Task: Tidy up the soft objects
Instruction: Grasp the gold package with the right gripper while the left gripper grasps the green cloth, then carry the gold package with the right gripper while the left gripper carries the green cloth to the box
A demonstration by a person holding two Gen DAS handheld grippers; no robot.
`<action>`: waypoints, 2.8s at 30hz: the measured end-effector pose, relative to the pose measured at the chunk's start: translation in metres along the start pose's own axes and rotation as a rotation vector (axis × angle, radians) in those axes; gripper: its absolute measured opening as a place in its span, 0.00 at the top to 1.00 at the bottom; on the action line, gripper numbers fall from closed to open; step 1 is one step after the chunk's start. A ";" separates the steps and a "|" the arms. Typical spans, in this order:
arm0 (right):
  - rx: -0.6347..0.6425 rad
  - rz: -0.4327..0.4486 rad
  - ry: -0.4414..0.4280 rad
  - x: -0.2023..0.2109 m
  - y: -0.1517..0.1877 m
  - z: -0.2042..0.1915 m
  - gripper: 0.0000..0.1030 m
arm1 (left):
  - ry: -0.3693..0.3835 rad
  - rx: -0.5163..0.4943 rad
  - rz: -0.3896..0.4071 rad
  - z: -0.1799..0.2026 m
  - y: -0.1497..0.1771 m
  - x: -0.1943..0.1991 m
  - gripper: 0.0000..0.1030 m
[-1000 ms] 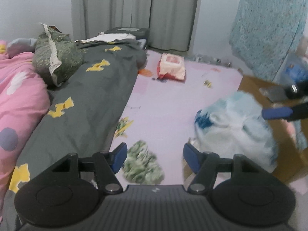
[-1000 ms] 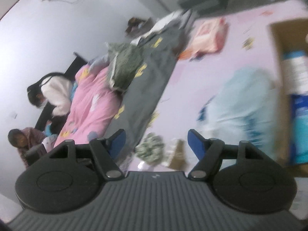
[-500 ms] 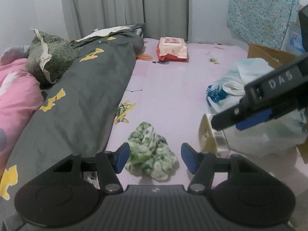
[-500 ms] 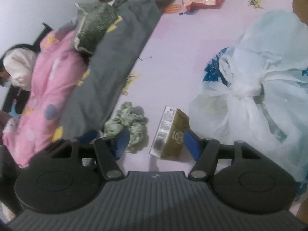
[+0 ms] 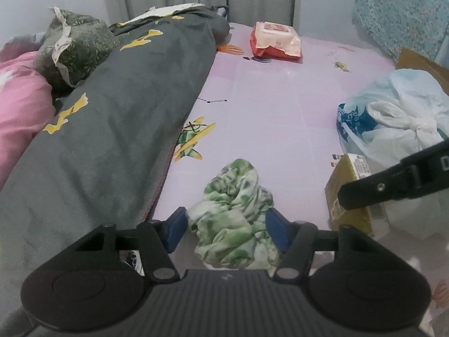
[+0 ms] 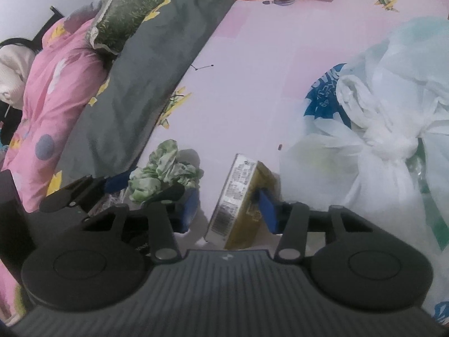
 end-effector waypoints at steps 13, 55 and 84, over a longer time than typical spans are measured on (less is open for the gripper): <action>-0.003 0.022 0.023 0.000 -0.001 -0.002 0.74 | -0.006 0.020 0.015 -0.003 -0.003 0.006 0.80; -0.187 0.446 -0.085 0.210 -0.046 0.079 0.75 | 0.272 -0.060 0.378 0.120 -0.141 0.106 0.83; -0.058 0.112 0.513 0.285 0.020 0.294 0.72 | 0.626 -0.214 0.193 0.324 -0.147 0.049 0.82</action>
Point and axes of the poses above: each gripper's, at about its wrist camera, not at the fingertips, and x roughly against the way its jaws point, z to its right, y to its underside, the point moved 3 cm from there along -x, roughly the way its jaws point, and after that the axes turned 15 degrees about z, right-handed, at the moved point
